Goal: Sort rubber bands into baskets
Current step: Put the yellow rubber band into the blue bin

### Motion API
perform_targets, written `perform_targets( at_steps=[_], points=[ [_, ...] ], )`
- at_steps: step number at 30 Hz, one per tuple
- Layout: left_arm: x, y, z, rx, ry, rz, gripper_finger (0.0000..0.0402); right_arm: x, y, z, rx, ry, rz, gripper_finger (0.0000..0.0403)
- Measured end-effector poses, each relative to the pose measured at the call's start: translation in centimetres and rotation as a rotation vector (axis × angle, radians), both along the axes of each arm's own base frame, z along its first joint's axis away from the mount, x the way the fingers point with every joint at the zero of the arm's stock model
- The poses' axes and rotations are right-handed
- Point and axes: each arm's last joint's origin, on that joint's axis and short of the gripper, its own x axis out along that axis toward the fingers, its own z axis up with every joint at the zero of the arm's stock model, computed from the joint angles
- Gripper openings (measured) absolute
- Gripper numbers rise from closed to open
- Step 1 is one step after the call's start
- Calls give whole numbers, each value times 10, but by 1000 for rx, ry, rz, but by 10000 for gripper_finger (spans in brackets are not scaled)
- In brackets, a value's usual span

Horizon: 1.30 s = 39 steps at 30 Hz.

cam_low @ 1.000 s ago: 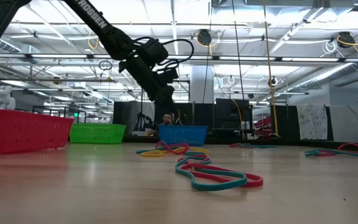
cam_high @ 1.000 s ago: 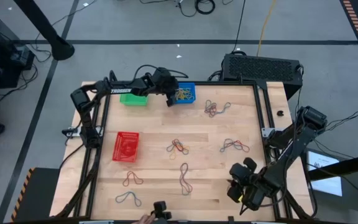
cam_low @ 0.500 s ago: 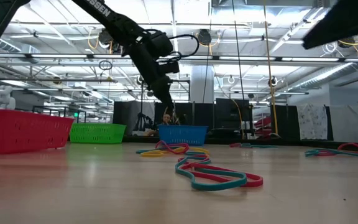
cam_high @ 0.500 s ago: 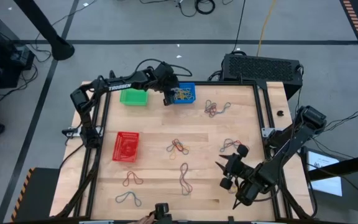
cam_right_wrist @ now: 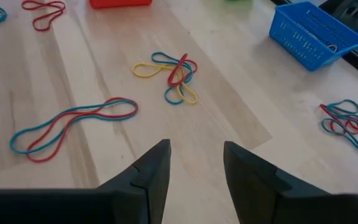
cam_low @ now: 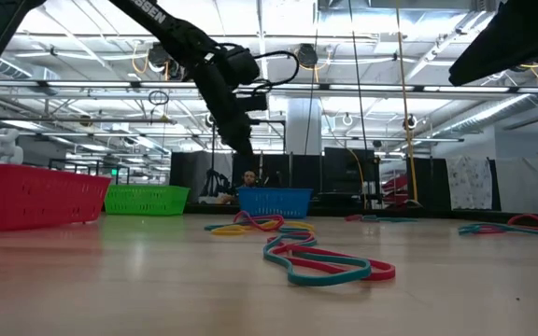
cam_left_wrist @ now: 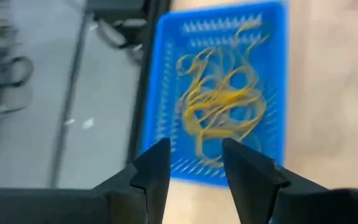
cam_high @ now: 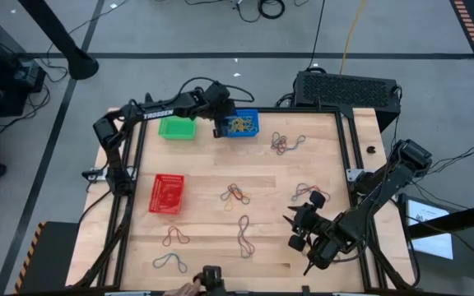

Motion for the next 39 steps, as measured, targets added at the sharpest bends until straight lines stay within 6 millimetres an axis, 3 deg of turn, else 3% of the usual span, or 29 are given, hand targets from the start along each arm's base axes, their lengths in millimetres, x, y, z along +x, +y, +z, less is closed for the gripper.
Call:
perform_targets(
  at_steps=[4,10,13,15,19,23,26,31,39],
  points=[
    [5,-13,3,-20,1,-63,153,0,0,0,4,-4,0,141],
    [-2,-48,15,-416,-72,-246,153,1,1,0,10,-11,0,141],
    [0,-73,6,-632,-81,-338,153,1,1,0,11,-14,-1,141],
    [3,-93,-5,-680,-46,-380,153,1,1,0,12,-15,0,141],
    [19,-140,-27,-529,-13,-403,153,1,1,1,11,-16,-1,141],
    [35,-185,-39,-287,-104,-366,153,1,1,1,7,-14,1,141],
    [45,-207,-45,-208,-183,-345,153,1,1,1,8,-14,1,141],
    [58,-218,-65,-261,-224,-289,153,1,1,1,9,-16,0,141],
    [60,-217,-106,-306,-107,-249,153,2,1,1,18,-25,-3,141]
  ],
)
